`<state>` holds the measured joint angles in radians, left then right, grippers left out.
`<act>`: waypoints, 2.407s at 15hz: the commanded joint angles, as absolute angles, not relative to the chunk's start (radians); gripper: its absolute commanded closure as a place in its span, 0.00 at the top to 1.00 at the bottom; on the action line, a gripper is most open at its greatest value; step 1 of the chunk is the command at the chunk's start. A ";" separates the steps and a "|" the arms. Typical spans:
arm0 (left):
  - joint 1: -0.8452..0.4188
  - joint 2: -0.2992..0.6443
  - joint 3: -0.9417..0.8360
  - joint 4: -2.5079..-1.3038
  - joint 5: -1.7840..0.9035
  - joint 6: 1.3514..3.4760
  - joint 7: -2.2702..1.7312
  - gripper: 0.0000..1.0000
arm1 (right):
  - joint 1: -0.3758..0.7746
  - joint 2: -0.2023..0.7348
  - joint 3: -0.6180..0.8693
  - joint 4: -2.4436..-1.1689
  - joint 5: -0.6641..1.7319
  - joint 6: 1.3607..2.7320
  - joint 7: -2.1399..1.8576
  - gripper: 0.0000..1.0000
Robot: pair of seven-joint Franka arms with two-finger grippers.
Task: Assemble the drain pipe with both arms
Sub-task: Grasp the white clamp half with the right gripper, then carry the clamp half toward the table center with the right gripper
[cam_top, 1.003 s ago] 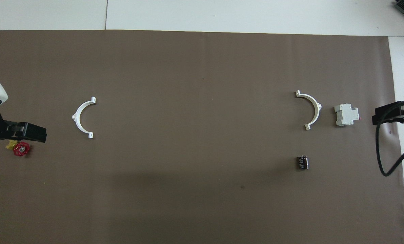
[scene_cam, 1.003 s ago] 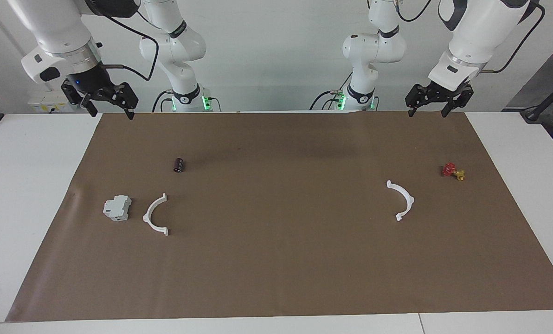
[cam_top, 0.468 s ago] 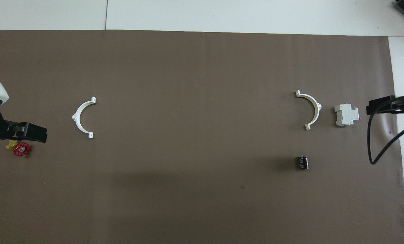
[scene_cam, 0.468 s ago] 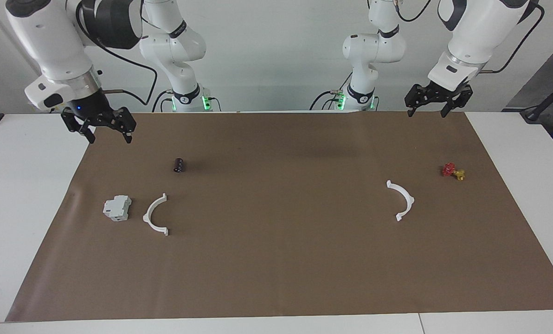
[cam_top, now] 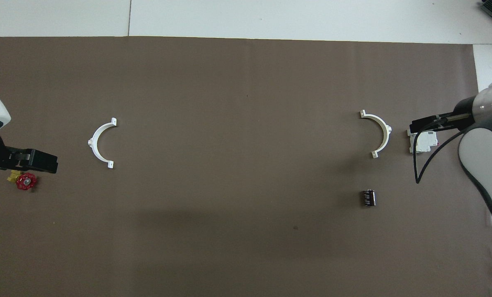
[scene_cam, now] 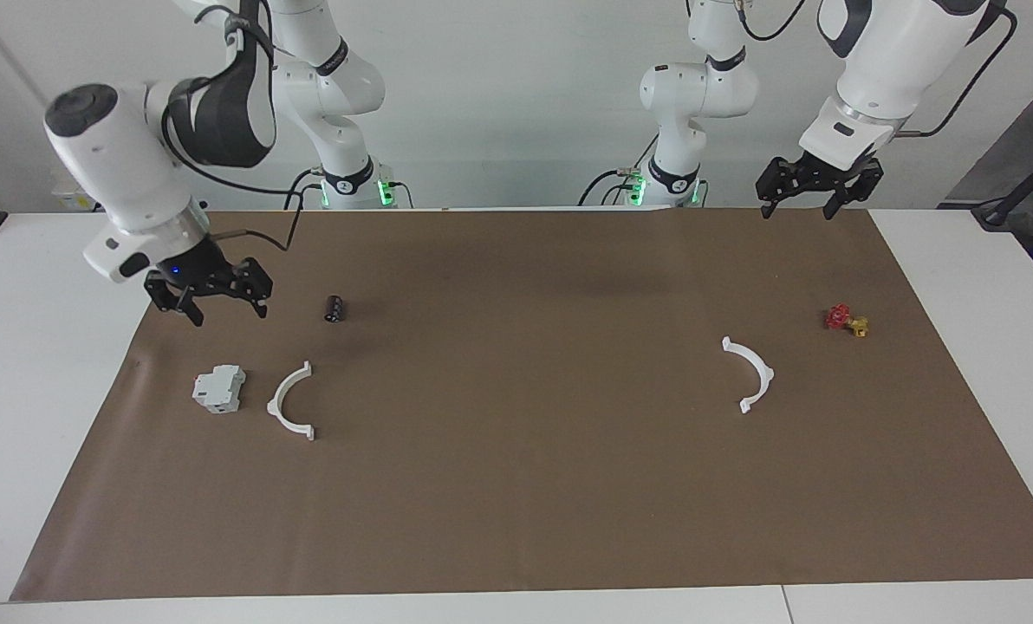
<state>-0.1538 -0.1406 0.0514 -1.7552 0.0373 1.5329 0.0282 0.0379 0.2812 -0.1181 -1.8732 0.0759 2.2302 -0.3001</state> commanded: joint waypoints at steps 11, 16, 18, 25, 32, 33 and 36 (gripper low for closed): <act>-0.163 -0.153 0.058 -1.769 0.021 1.546 0.026 1.00 | 0.023 0.385 -0.100 -1.963 0.104 2.416 -0.480 0.40; -0.161 -0.153 0.058 -1.769 0.021 1.546 0.026 1.00 | 0.026 0.390 -0.100 -1.896 0.118 2.395 -0.462 0.00; -0.163 -0.153 0.058 -1.769 0.021 1.546 0.025 1.00 | 0.052 0.388 -0.089 -1.826 0.118 2.301 -0.410 0.00; -0.163 -0.153 0.058 -1.770 0.021 1.546 0.025 1.00 | 0.316 0.408 -0.091 -1.763 0.100 2.263 0.056 0.00; -0.163 -0.153 0.058 -1.769 0.021 1.545 0.025 1.00 | 0.498 0.485 -0.091 -1.763 0.083 2.353 0.360 0.00; -0.164 -0.153 0.058 -1.769 0.021 1.545 0.025 1.00 | 0.509 0.485 -0.091 -1.763 0.081 2.355 0.377 0.00; -0.164 -0.153 0.058 -1.770 0.021 1.546 0.025 1.00 | 0.535 0.486 -0.091 -1.772 0.078 2.356 0.412 0.00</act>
